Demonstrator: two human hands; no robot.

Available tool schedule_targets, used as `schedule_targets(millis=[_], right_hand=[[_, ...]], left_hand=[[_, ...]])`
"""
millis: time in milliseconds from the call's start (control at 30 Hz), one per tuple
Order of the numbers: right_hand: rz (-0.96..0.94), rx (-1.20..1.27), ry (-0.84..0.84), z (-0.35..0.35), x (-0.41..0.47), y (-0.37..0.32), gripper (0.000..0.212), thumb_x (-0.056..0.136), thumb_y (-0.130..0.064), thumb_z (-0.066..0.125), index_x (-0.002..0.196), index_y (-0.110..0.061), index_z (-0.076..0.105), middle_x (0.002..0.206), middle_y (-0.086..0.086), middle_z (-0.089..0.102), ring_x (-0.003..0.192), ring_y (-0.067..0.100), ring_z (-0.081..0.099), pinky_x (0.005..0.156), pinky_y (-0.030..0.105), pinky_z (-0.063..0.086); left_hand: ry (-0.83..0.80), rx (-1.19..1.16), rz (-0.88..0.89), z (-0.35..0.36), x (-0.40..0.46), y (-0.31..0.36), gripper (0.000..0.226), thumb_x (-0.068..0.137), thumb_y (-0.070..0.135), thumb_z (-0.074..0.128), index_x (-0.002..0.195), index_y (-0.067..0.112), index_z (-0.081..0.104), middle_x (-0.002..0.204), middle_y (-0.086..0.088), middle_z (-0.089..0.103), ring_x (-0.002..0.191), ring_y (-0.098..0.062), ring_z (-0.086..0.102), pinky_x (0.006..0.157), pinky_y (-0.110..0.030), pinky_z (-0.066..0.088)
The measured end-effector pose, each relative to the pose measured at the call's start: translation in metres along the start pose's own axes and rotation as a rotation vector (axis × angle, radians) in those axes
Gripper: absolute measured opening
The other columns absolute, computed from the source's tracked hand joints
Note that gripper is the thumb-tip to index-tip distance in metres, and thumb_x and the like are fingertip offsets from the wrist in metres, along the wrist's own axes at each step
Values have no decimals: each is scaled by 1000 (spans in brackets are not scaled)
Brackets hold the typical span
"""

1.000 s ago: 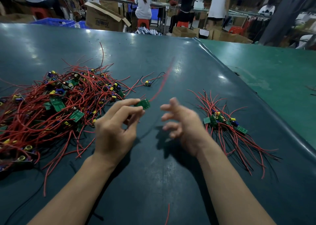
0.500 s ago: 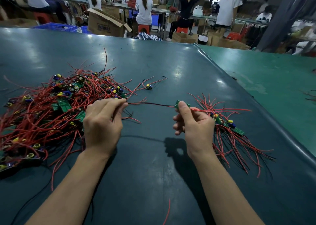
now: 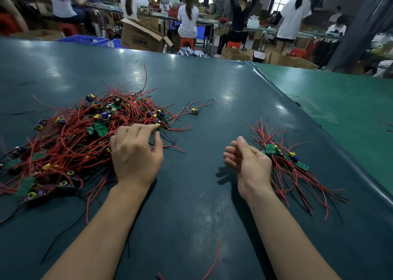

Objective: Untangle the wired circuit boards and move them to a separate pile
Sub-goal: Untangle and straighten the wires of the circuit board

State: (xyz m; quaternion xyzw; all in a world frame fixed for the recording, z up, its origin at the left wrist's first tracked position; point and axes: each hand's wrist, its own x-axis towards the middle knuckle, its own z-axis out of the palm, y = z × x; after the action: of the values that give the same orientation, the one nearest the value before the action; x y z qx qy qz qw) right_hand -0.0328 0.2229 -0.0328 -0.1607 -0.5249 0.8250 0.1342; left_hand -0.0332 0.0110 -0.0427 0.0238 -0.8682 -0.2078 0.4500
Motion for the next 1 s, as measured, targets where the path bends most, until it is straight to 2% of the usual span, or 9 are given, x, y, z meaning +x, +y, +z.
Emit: schedule_targets(millis=[100,167,233,433,633,733,800,867,1000], right_hand=[[-94,-212,-87,2,-5,5,22,96,-17,62,80,-2,67,55,3,64,44,14,59,40,22,47],[-126,-292,-141,4,-9,7,22,96,-17,62,80,-3,67,55,2,64,43,14,59,39,22,46],[-139,-340,-182,6,-12,9,21,96,-18,61,80,-5,67,56,2,65,43,15,58,38,23,46],[-153,-434,-219,6,-12,11,23,97,-18,59,77,-9,68,57,2,65,42,15,56,38,25,45],[-170,-486,-234,8,-8,14,23,97,-21,60,79,-9,69,59,3,66,43,16,55,38,25,43],[-180,-524,-239,8,-7,16,23,96,-23,60,78,-14,70,61,2,67,44,15,56,37,25,41],[-176,-523,-240,8,-7,16,22,95,-23,61,77,-15,70,61,1,67,43,15,55,35,23,39],[-174,-522,-239,9,-7,16,21,95,-23,61,77,-16,70,61,1,67,43,14,55,35,20,38],[-170,-527,-254,9,-7,16,22,95,-22,61,77,-15,70,61,1,67,43,13,55,35,21,38]], left_hand=[[-4,180,-149,-8,10,-16,25,85,22,68,109,15,70,110,-10,63,106,-37,49,85,-44,37],[-92,253,-255,-13,13,-25,34,84,23,68,117,13,66,120,-13,58,114,-38,44,91,-48,35],[-174,306,-282,-16,13,-29,35,85,25,68,116,11,66,124,-13,57,118,-36,41,94,-50,34],[-138,291,-322,-18,17,-36,29,87,26,69,111,10,70,113,-16,66,108,-40,49,90,-50,37],[-73,129,-280,-25,19,-32,26,84,19,74,108,9,71,102,-16,69,96,-39,61,87,-49,45],[-56,275,-290,-28,18,-30,29,75,25,80,102,17,71,105,-13,61,104,-39,48,88,-49,35],[-10,339,-276,-32,17,-29,17,76,25,78,90,19,70,100,-10,60,104,-37,43,86,-47,28],[-26,382,-297,-33,16,-29,8,79,27,75,82,20,71,95,-8,63,102,-35,42,86,-49,27],[-170,456,-400,-35,16,-31,28,78,47,75,96,25,74,103,-9,64,103,-35,46,88,-52,31]])
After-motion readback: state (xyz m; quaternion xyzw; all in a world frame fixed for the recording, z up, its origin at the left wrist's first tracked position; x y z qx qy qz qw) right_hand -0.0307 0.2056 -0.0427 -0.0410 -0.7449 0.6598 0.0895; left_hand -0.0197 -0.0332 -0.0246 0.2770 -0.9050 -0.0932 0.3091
